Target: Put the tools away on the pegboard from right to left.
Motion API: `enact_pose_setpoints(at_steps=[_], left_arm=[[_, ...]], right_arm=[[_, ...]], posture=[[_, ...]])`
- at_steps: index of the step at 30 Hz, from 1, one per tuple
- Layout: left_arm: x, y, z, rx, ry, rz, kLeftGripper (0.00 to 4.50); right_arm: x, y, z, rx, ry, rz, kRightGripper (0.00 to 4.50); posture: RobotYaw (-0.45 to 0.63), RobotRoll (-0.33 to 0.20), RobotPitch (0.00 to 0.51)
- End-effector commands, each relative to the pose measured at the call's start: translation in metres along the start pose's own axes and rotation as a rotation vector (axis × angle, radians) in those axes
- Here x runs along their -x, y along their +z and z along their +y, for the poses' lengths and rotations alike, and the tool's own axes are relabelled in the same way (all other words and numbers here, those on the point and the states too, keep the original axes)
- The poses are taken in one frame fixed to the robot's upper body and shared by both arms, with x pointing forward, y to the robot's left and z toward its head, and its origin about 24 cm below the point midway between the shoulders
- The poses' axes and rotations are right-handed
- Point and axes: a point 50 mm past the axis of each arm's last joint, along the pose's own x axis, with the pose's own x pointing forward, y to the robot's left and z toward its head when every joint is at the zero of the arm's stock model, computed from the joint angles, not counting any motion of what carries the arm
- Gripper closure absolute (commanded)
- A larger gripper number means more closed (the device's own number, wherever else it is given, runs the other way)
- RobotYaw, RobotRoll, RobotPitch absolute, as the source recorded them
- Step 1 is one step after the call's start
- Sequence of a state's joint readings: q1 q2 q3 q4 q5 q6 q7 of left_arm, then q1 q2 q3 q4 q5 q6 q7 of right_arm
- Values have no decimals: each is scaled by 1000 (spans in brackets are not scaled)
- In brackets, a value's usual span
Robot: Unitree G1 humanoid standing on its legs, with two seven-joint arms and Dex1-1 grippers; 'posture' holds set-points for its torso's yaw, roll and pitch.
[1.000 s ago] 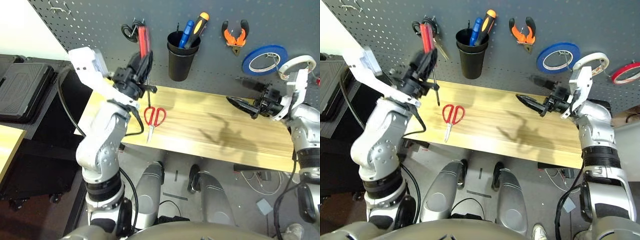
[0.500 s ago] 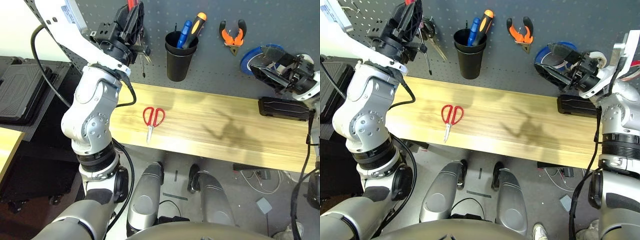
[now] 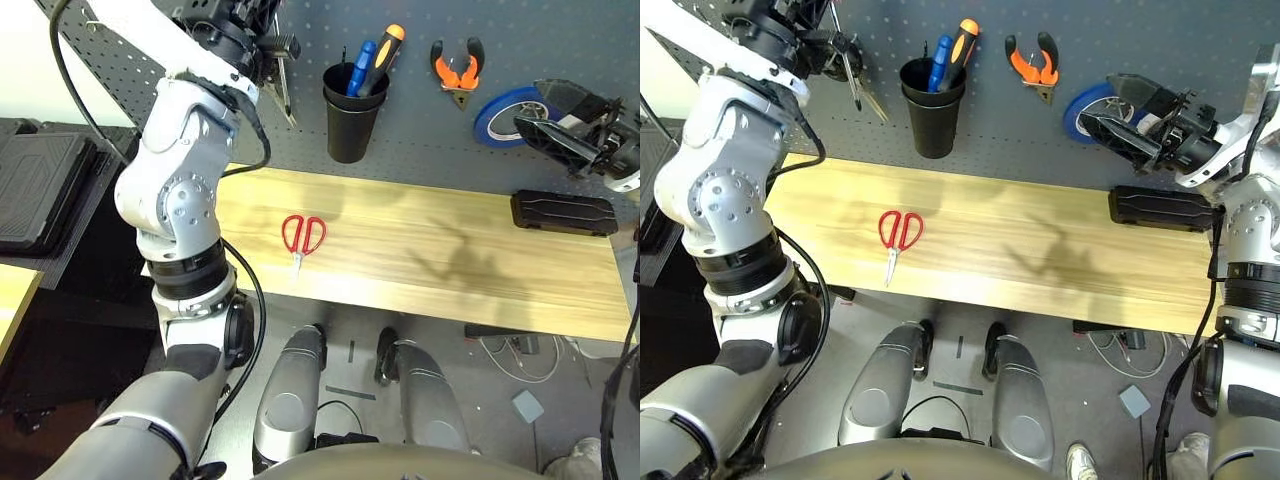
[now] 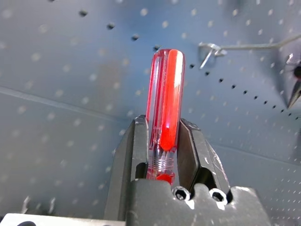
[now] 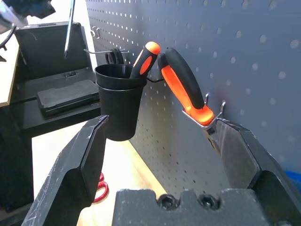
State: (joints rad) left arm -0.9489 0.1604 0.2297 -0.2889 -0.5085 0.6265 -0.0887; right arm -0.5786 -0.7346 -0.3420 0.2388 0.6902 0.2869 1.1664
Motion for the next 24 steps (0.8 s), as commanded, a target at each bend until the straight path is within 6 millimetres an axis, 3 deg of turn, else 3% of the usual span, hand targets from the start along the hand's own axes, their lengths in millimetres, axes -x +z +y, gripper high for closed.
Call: enact_pose_setpoints(at_steps=[1, 12, 21, 24], left_arm=[[-9, 7, -4, 27, -22, -48, 3611], [-36, -4, -11, 80, -34, -84, 3611], [-44, -36, -9, 70, -54, -34, 3611], [-39, -56, -8, 29, -56, 24, 3611]], right_arm=[[-1, 3, 3, 9, 5, -15, 0], [-14, -5, 11, 13, 2, -47, 0], [-19, -10, 15, 17, -2, -59, 0], [-20, -12, 18, 15, 4, -55, 0]], posture=[[172, 0, 230], [167, 0, 231], [161, 0, 233], [157, 0, 232]])
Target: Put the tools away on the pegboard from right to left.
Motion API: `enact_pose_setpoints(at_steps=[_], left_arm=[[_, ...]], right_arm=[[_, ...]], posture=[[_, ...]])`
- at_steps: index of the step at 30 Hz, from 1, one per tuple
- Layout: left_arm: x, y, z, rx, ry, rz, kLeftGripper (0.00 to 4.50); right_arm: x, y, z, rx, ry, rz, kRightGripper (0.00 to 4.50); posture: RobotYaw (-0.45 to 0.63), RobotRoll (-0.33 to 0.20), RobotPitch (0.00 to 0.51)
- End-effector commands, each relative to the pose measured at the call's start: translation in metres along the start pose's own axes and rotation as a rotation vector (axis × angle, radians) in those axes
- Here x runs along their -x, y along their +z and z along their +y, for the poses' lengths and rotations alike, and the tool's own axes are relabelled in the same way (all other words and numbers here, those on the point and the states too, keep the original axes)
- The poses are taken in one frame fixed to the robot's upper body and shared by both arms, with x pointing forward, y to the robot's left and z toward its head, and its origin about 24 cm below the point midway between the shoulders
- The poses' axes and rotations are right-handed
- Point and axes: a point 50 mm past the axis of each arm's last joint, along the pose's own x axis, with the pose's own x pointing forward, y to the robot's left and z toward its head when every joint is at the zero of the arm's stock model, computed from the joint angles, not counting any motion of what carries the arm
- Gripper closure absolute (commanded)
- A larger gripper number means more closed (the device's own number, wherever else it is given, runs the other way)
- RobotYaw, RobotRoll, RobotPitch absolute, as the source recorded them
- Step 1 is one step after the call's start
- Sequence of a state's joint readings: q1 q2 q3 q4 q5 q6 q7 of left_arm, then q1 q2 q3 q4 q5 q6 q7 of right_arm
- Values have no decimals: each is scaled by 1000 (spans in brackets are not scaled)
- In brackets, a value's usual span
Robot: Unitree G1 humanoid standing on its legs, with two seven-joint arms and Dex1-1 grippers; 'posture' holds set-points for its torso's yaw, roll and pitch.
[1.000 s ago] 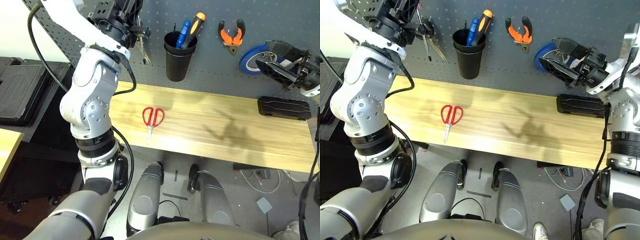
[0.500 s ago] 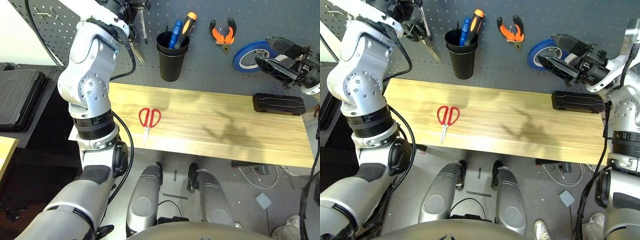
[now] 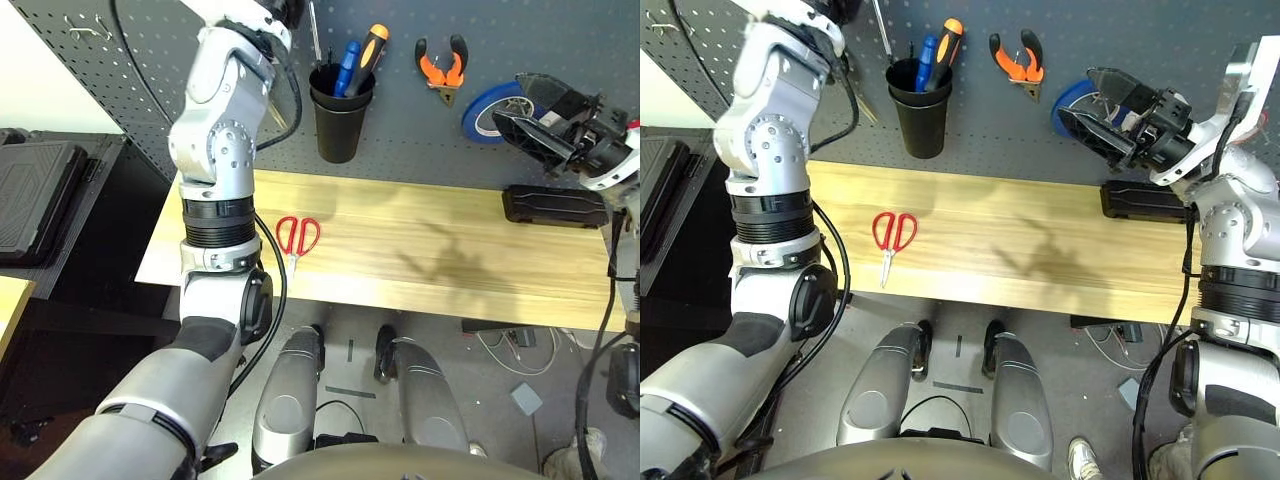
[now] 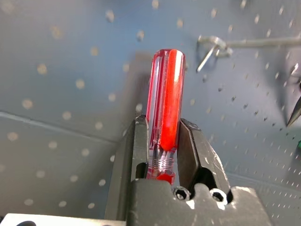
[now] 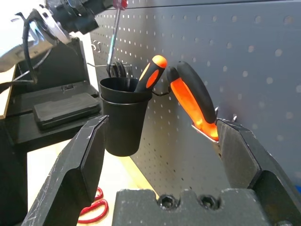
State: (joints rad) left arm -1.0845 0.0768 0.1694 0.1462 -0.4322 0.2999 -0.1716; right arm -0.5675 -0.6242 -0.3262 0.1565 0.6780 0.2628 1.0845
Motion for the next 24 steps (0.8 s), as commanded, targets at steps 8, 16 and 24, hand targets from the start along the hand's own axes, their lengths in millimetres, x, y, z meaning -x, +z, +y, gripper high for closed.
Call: enact_pose_setpoints(at_steps=[8, 16, 24], left_arm=[[17, -49, -3, -63, -43, 112, 3611], [25, -48, -11, -69, -116, 130, 1088], [44, -9, -6, -126, -128, 99, 17]], right_arm=[[-1, -5, 10, 12, 28, 25, 0], [-5, -6, 12, 3, 48, 15, 0], [-5, -13, 18, -22, 77, 33, 0]], posture=[[157, 0, 228], [167, 0, 225], [169, 0, 223]])
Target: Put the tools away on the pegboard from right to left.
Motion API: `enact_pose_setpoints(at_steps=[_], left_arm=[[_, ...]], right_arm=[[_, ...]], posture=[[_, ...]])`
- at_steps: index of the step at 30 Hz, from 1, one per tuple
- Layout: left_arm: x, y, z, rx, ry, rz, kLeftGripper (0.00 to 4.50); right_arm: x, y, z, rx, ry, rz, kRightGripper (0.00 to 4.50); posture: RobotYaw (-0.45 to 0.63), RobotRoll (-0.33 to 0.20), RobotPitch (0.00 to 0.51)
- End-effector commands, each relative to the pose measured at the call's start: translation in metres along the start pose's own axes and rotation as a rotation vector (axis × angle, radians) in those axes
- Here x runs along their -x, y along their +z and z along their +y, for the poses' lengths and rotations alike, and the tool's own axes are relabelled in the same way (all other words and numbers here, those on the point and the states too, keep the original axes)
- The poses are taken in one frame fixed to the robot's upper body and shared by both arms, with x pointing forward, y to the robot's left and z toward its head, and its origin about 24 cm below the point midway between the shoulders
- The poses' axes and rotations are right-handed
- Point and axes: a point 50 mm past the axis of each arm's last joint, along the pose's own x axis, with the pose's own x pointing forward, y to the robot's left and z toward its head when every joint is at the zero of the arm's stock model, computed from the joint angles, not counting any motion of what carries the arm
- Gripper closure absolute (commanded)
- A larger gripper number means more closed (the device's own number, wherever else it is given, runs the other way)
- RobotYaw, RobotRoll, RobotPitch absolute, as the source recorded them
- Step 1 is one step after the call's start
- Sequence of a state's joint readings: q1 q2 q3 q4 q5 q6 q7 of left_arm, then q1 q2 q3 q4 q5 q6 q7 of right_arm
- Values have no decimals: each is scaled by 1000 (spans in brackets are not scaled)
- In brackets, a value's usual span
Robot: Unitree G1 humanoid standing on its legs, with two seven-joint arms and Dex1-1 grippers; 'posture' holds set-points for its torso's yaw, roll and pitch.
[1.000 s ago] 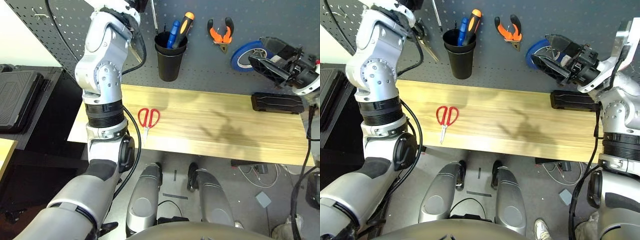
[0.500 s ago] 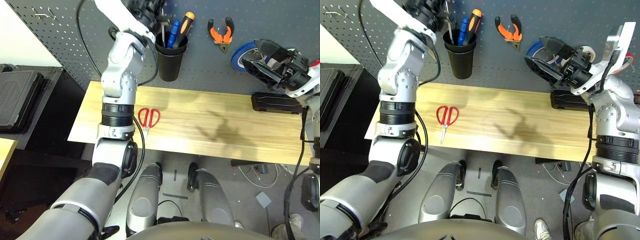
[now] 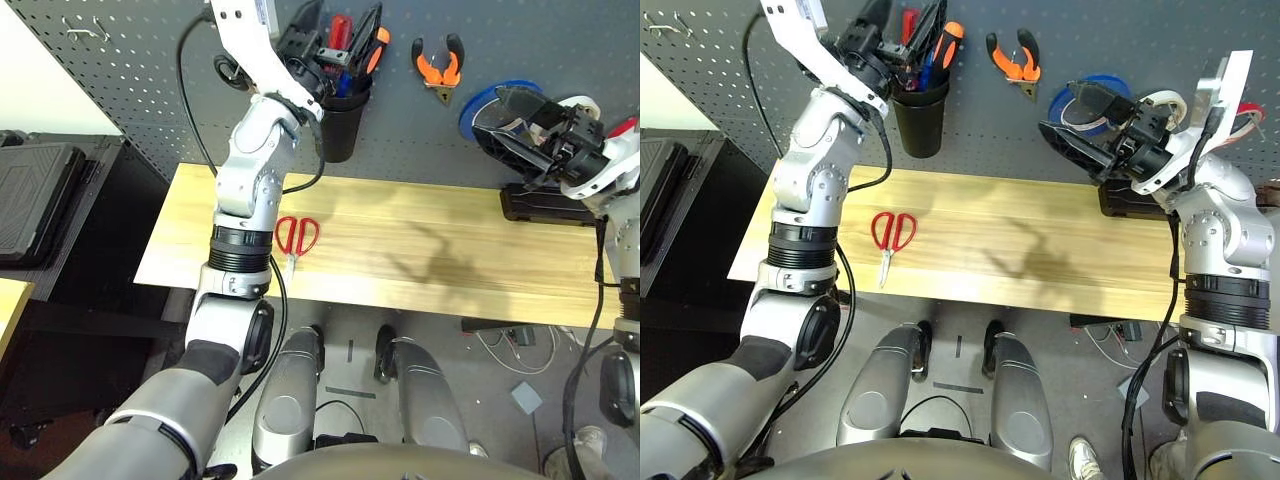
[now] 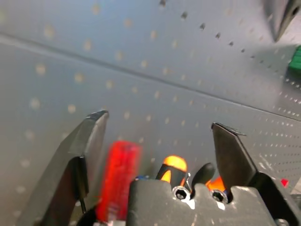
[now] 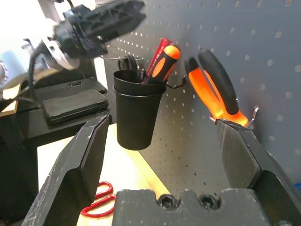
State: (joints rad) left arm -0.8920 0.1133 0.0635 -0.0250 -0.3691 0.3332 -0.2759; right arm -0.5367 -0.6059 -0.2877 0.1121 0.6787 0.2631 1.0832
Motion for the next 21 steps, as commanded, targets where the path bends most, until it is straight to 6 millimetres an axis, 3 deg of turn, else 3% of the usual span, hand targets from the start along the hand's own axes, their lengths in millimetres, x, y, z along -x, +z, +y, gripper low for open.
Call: enact_pose_setpoints(at_steps=[1, 4, 6, 15, 21], left_arm=[[18, 19, 3, -21, -2, 9, 17], [35, 25, 6, -46, 5, 58, 17], [55, 18, 8, -38, 29, 130, 17], [116, -36, -4, 40, 145, 408, 17], [154, -87, 8, 17, 297, 693, 17]], right_arm=[[2, -8, 11, -13, 45, 29, 0], [5, -20, 18, -30, 64, 79, 0], [9, -33, 24, -54, 62, 126, 0], [20, -79, 45, -93, 97, 346, 0], [14, -107, 50, -111, 42, 513, 0]], posture=[[176, 0, 229], [189, 0, 234], [207, 0, 240], [240, 0, 262], [240, 0, 272]])
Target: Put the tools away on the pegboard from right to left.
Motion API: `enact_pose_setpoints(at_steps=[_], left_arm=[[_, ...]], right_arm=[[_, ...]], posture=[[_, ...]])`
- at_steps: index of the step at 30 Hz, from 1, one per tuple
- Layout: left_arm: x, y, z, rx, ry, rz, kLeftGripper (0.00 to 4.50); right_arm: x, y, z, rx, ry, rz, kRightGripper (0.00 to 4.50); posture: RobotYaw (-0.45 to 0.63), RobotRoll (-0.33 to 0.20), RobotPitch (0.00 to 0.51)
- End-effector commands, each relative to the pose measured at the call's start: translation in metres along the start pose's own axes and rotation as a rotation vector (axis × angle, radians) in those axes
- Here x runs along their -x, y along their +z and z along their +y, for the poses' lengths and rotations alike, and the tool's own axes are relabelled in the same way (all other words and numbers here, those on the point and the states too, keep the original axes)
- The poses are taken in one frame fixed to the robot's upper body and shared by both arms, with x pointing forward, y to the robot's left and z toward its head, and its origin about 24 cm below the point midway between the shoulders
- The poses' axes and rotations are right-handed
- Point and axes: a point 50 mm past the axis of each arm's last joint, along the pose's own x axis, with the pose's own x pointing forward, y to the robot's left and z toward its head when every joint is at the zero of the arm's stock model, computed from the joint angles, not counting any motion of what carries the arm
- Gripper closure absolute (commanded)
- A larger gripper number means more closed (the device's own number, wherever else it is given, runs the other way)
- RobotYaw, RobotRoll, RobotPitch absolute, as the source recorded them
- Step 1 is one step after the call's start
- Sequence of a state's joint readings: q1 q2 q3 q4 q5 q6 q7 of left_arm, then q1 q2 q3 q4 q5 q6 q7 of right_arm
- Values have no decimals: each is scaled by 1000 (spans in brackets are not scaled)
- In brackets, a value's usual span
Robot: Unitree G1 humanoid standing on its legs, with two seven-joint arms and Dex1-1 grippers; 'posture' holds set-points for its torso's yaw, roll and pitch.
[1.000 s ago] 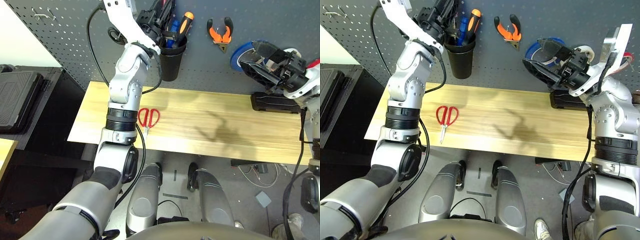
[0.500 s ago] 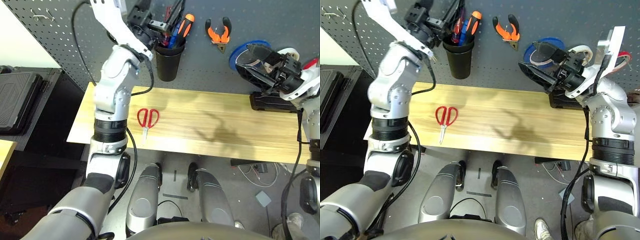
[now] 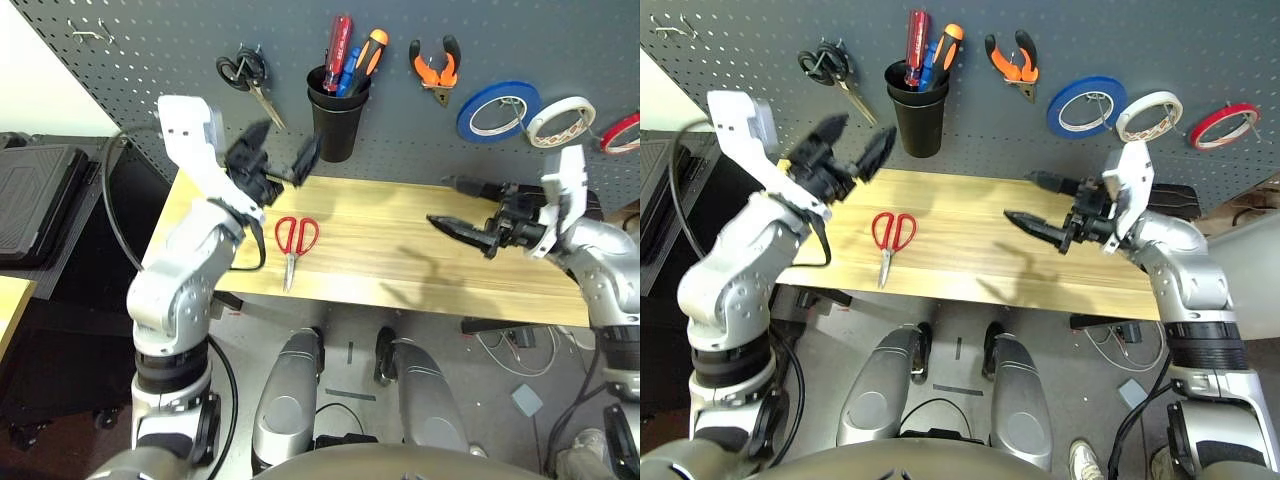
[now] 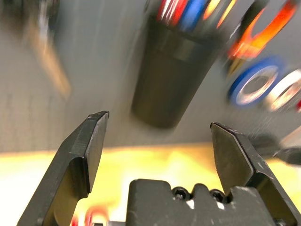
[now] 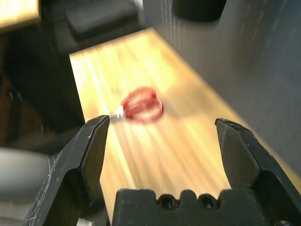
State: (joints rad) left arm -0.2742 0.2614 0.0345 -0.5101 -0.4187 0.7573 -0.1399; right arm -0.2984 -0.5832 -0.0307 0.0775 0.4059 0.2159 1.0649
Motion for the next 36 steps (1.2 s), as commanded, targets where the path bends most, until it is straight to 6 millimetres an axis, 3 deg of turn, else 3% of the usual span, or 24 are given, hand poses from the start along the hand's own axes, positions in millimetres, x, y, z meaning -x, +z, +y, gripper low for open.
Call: enact_pose_setpoints(at_steps=[1, 7, 14, 25, 33, 36], left_arm=[[1, -36, 11, -7, 95, 169, 17], [-5, -86, 33, -3, 240, 364, 17], [-22, -125, 49, 29, 318, 434, 17], [-38, -157, 70, 15, 429, 532, 17], [-44, -179, 60, 9, 396, 631, 17], [-43, -185, 58, 9, 395, 667, 620]], right_arm=[[-9, -14, 1, -36, -33, 83, 0], [-26, -28, 7, -40, -19, 196, 0], [-30, -39, 14, 10, 7, 338, 0], [-36, -44, 20, 22, -3, 368, 0], [-36, -40, 17, 45, 5, 370, 0], [-36, -37, 15, 53, 9, 359, 0]], posture=[[240, 0, 272], [247, 0, 282], [257, 0, 299], [252, 0, 312], [244, 0, 307], [239, 0, 299]])
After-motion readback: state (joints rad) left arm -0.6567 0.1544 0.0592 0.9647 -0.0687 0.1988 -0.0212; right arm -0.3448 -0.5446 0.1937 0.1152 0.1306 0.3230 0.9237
